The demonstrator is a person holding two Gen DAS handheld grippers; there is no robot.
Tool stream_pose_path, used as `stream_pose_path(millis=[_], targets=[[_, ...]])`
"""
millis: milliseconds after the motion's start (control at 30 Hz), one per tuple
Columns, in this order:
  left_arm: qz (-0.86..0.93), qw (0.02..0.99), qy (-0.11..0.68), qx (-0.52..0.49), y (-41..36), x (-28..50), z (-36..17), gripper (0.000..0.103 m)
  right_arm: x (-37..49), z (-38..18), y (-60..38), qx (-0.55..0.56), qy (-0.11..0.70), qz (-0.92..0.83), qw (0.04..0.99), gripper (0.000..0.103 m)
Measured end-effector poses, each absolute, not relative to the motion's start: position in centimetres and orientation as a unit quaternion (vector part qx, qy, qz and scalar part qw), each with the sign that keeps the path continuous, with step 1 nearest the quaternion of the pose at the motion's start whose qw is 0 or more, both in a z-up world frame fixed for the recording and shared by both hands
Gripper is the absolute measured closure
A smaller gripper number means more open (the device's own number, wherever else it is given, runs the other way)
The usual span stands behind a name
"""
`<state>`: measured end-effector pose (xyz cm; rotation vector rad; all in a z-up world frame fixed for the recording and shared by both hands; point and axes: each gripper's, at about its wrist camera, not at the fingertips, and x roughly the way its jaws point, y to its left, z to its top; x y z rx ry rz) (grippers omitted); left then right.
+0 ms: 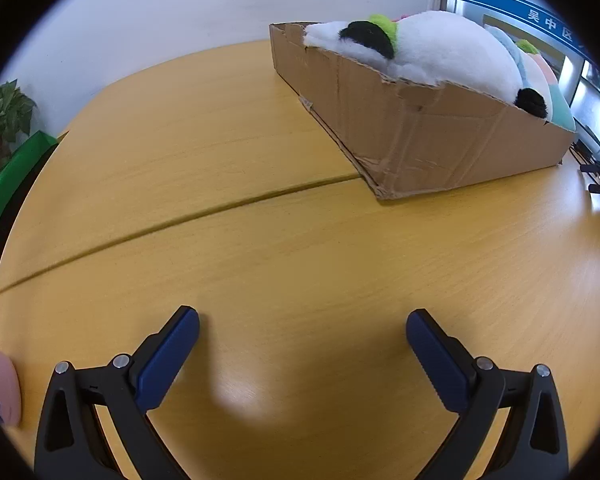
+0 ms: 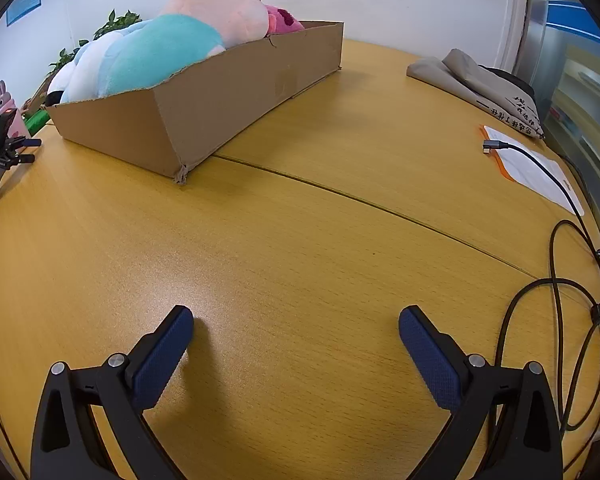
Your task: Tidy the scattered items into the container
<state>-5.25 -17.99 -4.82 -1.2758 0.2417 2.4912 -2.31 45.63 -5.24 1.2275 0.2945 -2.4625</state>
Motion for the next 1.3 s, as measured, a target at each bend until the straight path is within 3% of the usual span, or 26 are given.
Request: stream_pose_path(millis=[1300], targets=[[0.875, 0.166, 0.088, -0.446, -19.8, -6.7, -4.1, 0.000, -2.5, -5.3, 45.9, 0.435, 0.105, -0.875, 0.187, 0.000]])
